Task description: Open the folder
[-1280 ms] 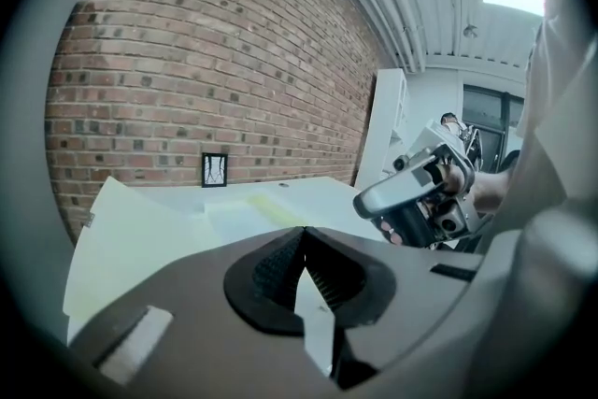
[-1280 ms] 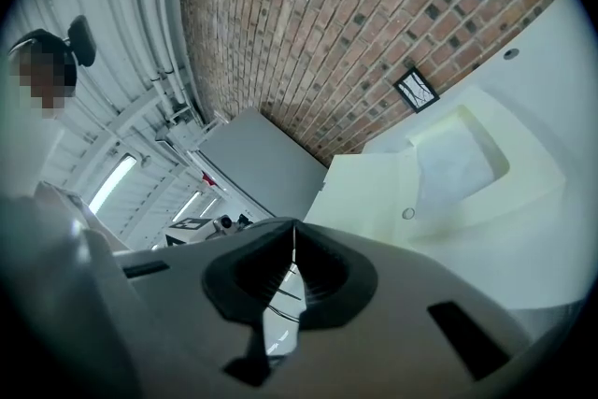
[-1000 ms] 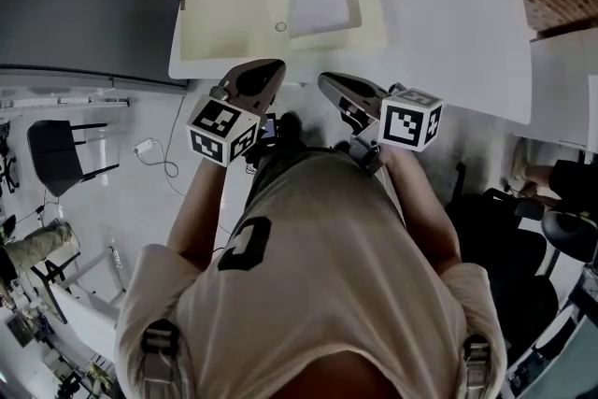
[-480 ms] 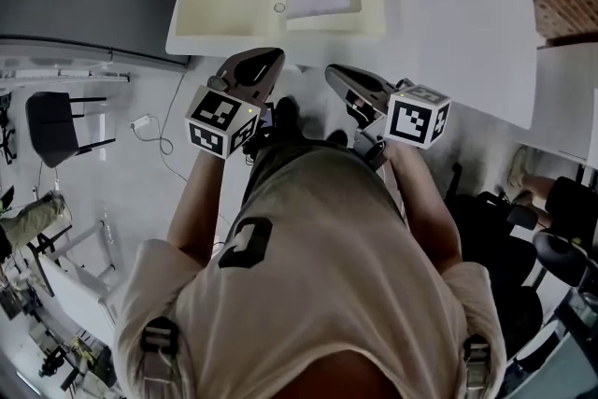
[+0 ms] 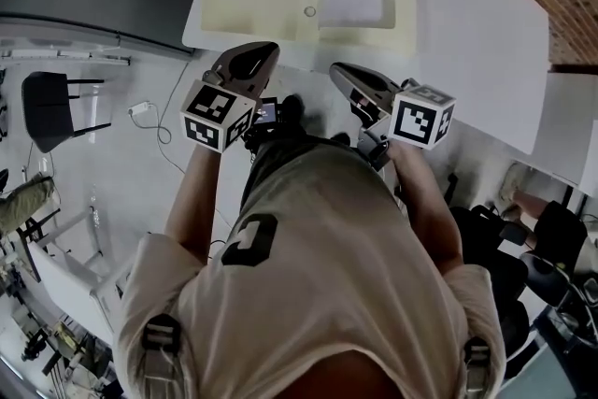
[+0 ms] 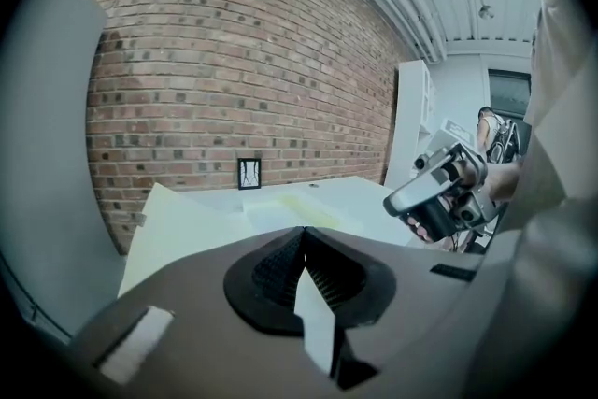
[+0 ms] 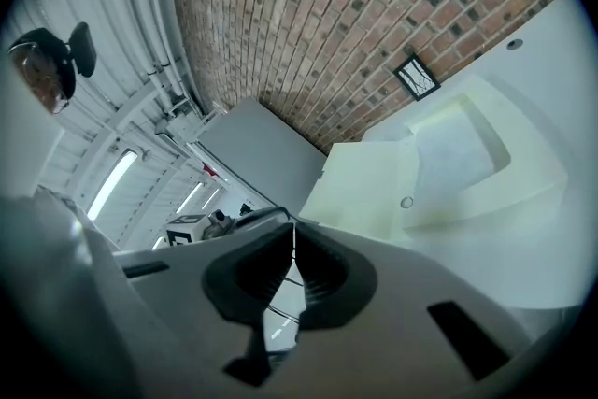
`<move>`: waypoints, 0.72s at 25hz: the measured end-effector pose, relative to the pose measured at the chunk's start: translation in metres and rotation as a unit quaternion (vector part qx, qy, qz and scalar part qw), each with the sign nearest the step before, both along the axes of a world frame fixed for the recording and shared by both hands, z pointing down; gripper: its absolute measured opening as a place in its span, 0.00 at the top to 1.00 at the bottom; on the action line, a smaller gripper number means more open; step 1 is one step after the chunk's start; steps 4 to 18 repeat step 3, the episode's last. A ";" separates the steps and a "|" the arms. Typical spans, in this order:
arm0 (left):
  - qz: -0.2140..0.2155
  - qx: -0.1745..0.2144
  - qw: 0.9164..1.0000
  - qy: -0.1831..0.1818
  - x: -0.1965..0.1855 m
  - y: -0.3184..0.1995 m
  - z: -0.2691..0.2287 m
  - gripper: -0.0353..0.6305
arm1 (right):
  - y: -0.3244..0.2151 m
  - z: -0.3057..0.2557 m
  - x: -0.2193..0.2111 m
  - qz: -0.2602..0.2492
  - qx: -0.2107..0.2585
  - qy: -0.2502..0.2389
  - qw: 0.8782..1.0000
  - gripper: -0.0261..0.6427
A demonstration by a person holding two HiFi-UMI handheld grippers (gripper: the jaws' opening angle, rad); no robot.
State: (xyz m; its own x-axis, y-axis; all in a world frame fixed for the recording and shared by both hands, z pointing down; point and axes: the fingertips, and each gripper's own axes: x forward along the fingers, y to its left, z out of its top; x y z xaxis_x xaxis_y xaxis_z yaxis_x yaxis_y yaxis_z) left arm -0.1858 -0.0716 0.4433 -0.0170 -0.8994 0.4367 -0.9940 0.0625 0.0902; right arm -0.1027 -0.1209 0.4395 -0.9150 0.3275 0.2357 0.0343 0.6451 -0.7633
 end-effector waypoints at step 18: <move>-0.009 0.011 1.000 -0.005 -0.035 0.005 -0.002 0.94 | 0.007 0.000 -0.026 0.001 -0.001 0.003 1.000 0.95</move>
